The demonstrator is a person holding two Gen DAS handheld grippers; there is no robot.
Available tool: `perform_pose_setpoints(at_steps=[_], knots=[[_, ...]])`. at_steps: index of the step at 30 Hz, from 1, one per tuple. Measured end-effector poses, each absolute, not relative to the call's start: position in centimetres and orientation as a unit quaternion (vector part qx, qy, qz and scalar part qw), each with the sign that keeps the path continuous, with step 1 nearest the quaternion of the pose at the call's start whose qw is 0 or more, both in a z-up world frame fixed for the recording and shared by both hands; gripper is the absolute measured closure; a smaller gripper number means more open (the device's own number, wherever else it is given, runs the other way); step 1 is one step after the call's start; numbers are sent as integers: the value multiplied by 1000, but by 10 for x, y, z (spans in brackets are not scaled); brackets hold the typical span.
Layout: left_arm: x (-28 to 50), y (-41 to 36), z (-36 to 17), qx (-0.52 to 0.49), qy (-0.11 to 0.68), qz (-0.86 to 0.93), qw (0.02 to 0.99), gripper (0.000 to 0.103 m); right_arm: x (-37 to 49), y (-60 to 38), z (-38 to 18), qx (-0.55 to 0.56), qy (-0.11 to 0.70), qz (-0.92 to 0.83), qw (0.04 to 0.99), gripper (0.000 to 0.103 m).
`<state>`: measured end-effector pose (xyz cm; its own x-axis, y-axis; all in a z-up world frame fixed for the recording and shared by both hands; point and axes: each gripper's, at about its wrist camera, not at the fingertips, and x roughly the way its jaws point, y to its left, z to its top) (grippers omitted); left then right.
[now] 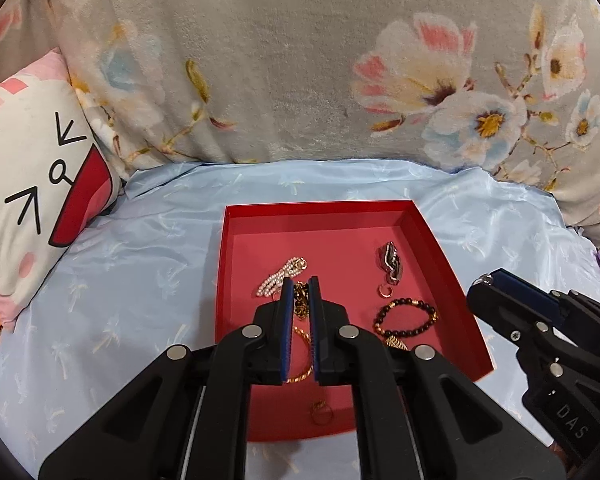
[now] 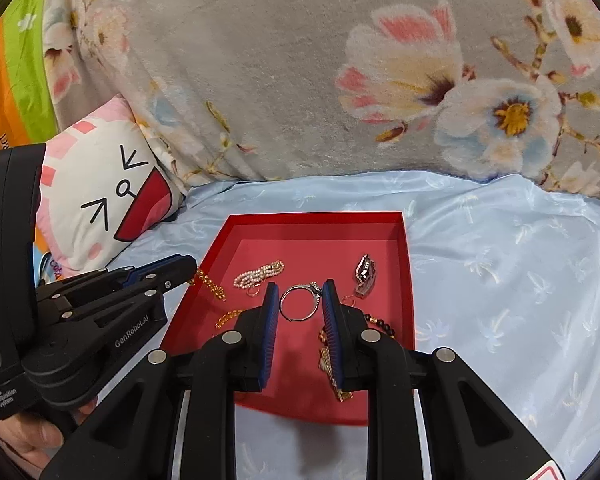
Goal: Organize jewelry
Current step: 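Carry the silver ring and gold chain over the red box, then open both tools to drop the ring and chain into the box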
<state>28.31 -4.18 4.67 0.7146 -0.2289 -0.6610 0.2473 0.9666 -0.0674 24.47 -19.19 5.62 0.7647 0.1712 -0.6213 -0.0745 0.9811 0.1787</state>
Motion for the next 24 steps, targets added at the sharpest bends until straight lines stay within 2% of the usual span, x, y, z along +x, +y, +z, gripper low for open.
perform_pose_setpoints(at_steps=[10, 24], knots=[[319, -52, 24, 16, 370, -122, 921, 97, 296, -195, 25, 74, 368, 60, 925, 82], [342, -53, -7, 18, 391, -107, 914, 97, 327, -190, -10, 66, 398, 53, 914, 82]])
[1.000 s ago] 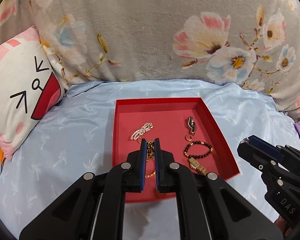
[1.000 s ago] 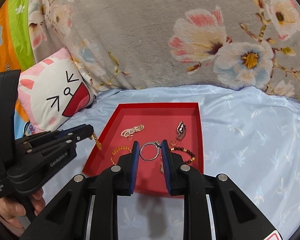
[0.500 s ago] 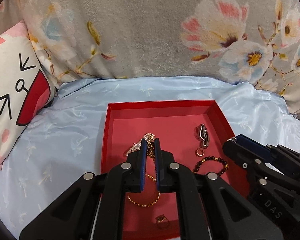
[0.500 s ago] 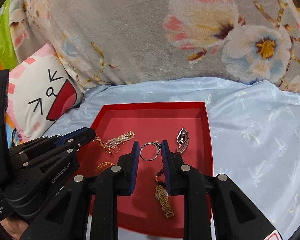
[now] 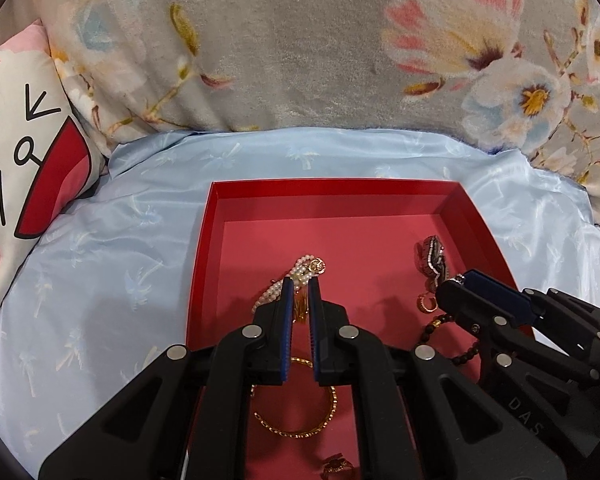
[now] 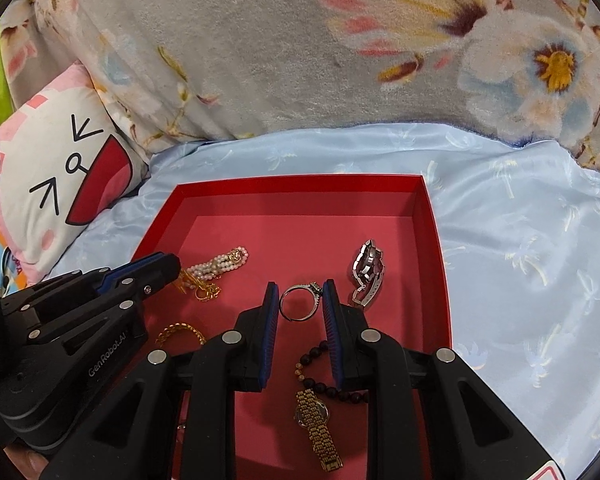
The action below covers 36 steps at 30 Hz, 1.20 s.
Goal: Organize jewelry
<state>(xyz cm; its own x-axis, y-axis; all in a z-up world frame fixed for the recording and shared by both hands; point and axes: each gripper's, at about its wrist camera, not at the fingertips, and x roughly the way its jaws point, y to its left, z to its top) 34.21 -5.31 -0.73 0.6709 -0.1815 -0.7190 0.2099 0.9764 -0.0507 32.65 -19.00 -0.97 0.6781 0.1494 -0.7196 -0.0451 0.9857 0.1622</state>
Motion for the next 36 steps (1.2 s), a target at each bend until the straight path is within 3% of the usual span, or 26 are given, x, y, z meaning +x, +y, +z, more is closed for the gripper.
perform_pose_setpoints(at_steps=[4, 6, 8, 12, 15, 28, 33, 36], knots=[[344, -51, -11, 16, 394, -99, 914, 96, 329, -189, -13, 62, 398, 50, 914, 81], [345, -49, -12, 13, 396, -94, 913, 90, 328, -189, -12, 61, 395, 49, 915, 79], [342, -47, -11, 11, 393, -88, 915, 77, 325, -188, -10, 60, 391, 47, 917, 75], [332, -45, -4, 13, 383, -86, 920, 70, 312, -190, -2, 61, 382, 46, 921, 69], [317, -43, 5, 11, 377, -89, 922, 69, 297, -190, 7, 64, 375, 45, 924, 65], [229, -40, 28, 10, 364, -103, 925, 66, 196, -190, 31, 75, 358, 30, 930, 63], [200, -35, 28, 9, 369, -103, 924, 65, 160, -186, 29, 69, 362, 22, 929, 56], [185, -34, 26, 12, 371, -102, 923, 56, 145, -186, 25, 76, 368, 21, 926, 56]])
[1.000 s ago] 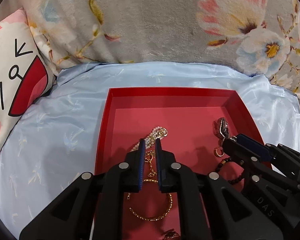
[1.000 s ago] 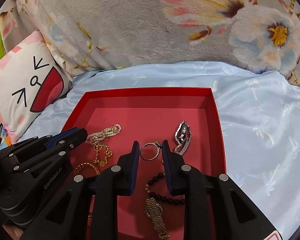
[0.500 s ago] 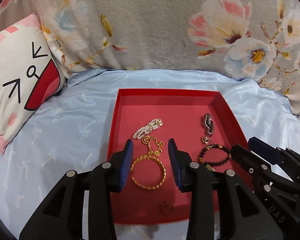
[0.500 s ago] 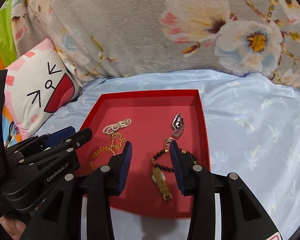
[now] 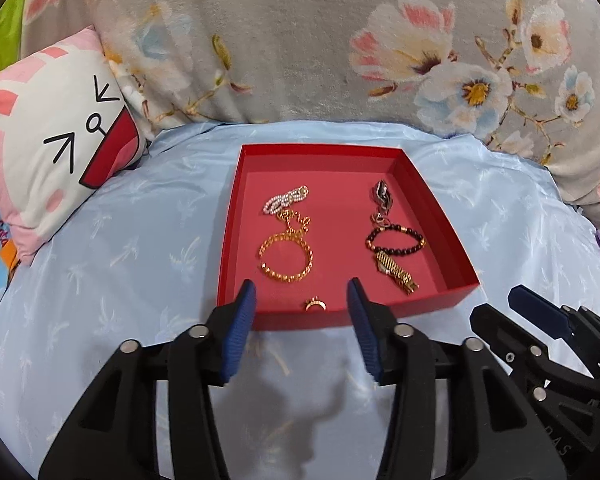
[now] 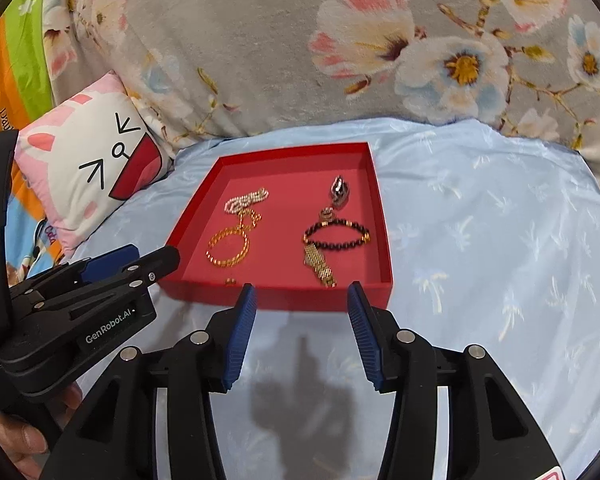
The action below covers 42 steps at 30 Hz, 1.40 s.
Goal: Organize jewelry
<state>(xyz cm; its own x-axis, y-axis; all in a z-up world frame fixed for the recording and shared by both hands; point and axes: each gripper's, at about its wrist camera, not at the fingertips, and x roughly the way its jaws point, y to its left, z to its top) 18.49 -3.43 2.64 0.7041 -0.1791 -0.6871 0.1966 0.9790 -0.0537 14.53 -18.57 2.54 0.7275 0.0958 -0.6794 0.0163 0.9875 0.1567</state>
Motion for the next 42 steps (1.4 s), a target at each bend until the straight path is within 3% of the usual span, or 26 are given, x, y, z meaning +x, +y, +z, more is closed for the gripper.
perform_pose_setpoints(at_steps=[5, 20, 34, 42], knots=[[168, -37, 26, 18, 373, -106, 922, 56, 131, -187, 23, 86, 376, 18, 923, 55], [164, -41, 23, 23, 380, -102, 919, 46, 132, -188, 35, 83, 371, 7, 925, 39], [202, -27, 25, 17, 393, -88, 915, 46, 170, -180, 32, 77, 390, 11, 918, 39], [208, -28, 22, 19, 396, -86, 914, 41, 177, -179, 26, 77, 396, 9, 915, 39]])
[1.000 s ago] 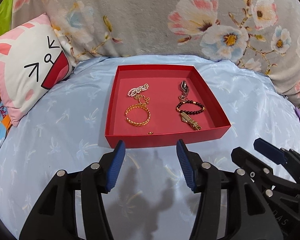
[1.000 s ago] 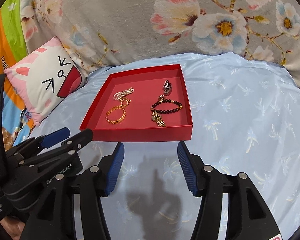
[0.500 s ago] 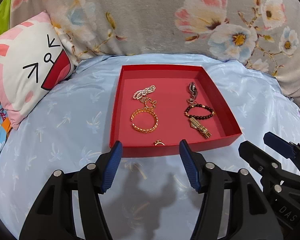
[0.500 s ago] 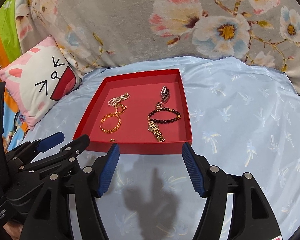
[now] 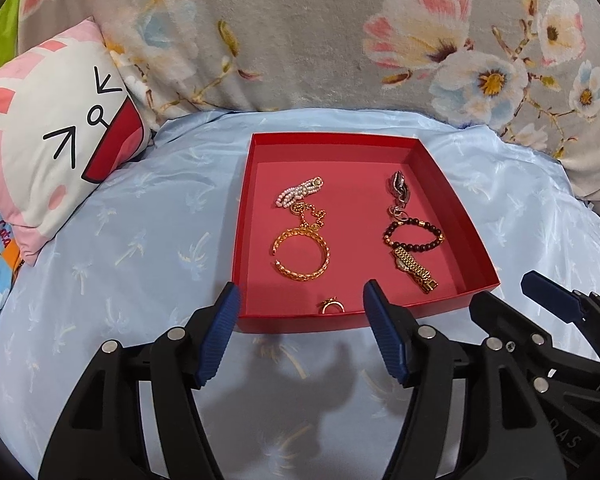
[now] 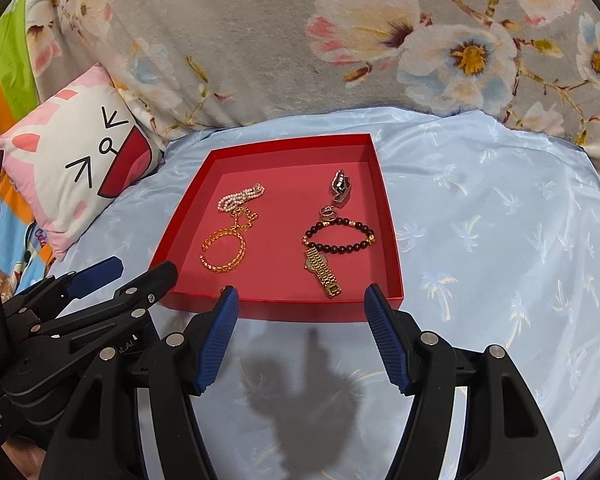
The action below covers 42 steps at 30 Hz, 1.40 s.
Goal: Organize jewelry
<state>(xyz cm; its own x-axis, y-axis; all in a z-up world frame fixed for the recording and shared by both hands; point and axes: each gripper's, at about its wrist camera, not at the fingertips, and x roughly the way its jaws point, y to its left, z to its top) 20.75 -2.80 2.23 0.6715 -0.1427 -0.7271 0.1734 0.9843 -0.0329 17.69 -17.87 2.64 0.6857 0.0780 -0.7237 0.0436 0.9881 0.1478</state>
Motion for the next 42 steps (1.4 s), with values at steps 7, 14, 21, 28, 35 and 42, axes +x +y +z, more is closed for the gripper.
perform_pose_setpoints(at_steps=[7, 14, 21, 28, 35, 42], knots=[[207, -30, 23, 26, 394, -74, 916, 30, 176, -181, 27, 76, 396, 3, 915, 39], [205, -30, 25, 36, 386, -63, 919, 25, 174, -181, 28, 73, 393, 0, 916, 39], [206, -30, 23, 38, 389, -63, 918, 24, 174, -181, 28, 74, 394, 0, 916, 39], [208, -31, 21, 41, 390, -60, 918, 19, 173, -183, 26, 70, 394, -6, 916, 39], [211, -31, 18, 41, 393, -60, 917, 19, 174, -184, 24, 72, 396, -9, 915, 39], [211, -32, 17, 43, 393, -53, 917, 15, 174, -185, 22, 72, 397, -12, 915, 38]])
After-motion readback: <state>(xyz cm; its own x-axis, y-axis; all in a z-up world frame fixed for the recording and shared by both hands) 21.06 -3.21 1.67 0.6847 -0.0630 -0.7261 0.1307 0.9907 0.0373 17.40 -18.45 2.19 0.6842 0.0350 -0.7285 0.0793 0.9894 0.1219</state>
